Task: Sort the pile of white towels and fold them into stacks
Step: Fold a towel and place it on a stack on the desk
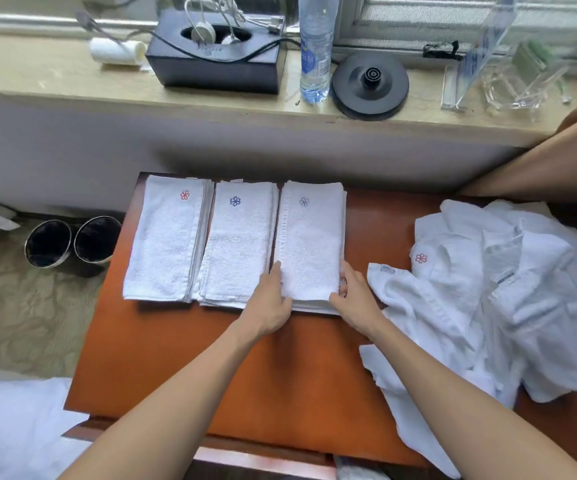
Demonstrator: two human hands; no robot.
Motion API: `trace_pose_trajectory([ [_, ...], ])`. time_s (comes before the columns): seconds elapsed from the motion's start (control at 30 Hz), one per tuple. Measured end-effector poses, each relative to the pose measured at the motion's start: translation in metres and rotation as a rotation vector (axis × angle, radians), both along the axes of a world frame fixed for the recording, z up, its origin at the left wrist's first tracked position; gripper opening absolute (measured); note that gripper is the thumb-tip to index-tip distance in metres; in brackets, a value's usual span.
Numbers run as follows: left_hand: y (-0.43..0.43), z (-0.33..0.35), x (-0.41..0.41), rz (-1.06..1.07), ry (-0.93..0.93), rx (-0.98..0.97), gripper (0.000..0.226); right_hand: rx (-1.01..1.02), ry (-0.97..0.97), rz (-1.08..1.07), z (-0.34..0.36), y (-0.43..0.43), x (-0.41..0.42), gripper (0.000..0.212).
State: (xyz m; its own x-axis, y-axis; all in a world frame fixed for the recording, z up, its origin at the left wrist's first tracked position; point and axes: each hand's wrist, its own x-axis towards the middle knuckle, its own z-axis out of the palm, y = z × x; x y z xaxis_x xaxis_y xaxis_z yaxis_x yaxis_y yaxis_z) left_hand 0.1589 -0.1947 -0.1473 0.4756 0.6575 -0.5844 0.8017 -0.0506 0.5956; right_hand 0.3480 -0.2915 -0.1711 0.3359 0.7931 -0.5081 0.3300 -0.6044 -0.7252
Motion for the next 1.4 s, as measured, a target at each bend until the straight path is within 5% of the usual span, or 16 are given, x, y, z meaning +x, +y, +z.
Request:
trace_pose_trajectory([
  [0.2,-0.039,0.048,-0.037,-0.274,0.262,0.323,0.065,0.047,-0.102,0.126,0.046,-0.045,-0.025,0.057],
  [0.47,-0.115,0.07,-0.046,-0.452,0.159,0.617,0.056,0.124,-0.427,0.168,0.109,-0.145,-0.04,0.057],
  [0.77,-0.219,0.113,0.024,-0.572,-0.098,0.678,0.056,0.069,-0.501,-0.042,0.157,-0.279,0.003,0.057],
  [1.1,-0.299,0.116,0.134,-0.612,-0.065,0.739,0.056,0.145,-0.492,-0.153,0.156,-0.399,0.111,0.056],
  [1.4,-0.379,0.119,0.235,-0.522,-0.067,0.722,0.054,0.2,-0.403,-0.034,0.15,-0.443,0.217,0.05],
])
